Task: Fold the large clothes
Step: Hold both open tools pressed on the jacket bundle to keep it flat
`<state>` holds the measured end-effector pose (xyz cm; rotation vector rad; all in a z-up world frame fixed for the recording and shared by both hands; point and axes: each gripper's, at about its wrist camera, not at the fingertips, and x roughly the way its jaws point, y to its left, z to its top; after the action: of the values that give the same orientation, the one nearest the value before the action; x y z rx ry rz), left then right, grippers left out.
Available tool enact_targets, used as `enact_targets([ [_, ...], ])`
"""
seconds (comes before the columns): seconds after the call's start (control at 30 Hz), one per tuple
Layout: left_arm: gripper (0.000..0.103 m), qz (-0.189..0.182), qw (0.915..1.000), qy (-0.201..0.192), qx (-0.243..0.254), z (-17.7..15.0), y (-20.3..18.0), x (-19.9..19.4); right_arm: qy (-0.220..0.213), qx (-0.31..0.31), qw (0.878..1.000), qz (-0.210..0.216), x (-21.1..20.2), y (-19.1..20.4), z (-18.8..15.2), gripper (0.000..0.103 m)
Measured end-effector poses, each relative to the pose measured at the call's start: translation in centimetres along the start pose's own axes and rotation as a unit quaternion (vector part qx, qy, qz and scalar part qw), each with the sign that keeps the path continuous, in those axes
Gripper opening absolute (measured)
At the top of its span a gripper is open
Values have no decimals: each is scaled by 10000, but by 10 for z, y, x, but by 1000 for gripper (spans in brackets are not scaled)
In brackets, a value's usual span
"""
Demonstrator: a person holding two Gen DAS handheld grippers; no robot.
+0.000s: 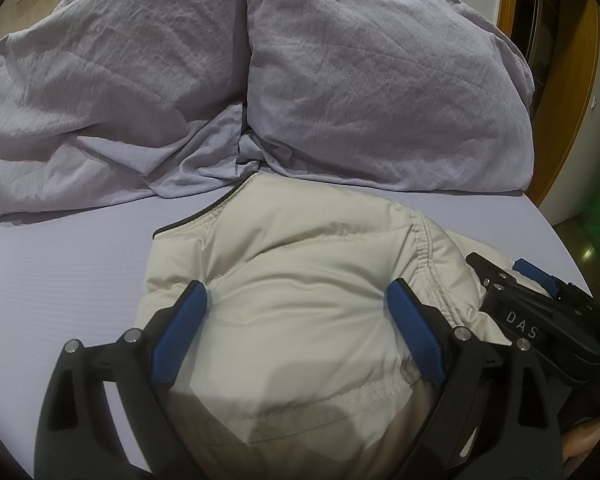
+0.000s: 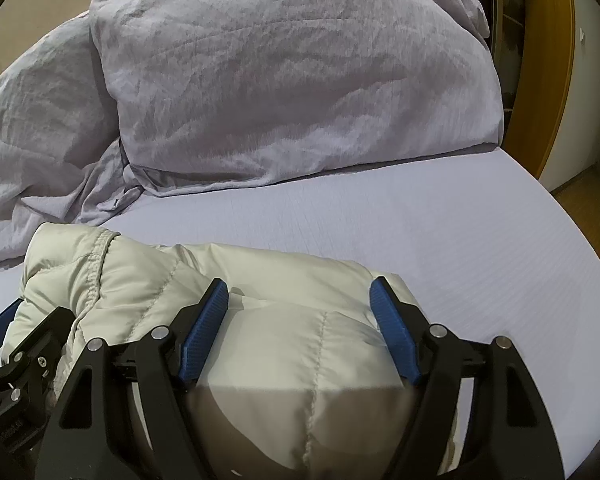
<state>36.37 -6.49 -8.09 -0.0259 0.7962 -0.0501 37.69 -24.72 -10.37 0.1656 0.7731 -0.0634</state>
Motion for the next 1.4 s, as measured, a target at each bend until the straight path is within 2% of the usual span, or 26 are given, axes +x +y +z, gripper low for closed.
enact_targets([
  [1.1, 92, 18, 10000, -10, 4, -2, -1, 2, 26, 4, 10000, -16, 3, -3, 1, 76],
  [1.4, 94, 0, 10000, 10, -10, 1, 1, 3, -62, 79, 9999, -65, -19, -7, 6, 76],
])
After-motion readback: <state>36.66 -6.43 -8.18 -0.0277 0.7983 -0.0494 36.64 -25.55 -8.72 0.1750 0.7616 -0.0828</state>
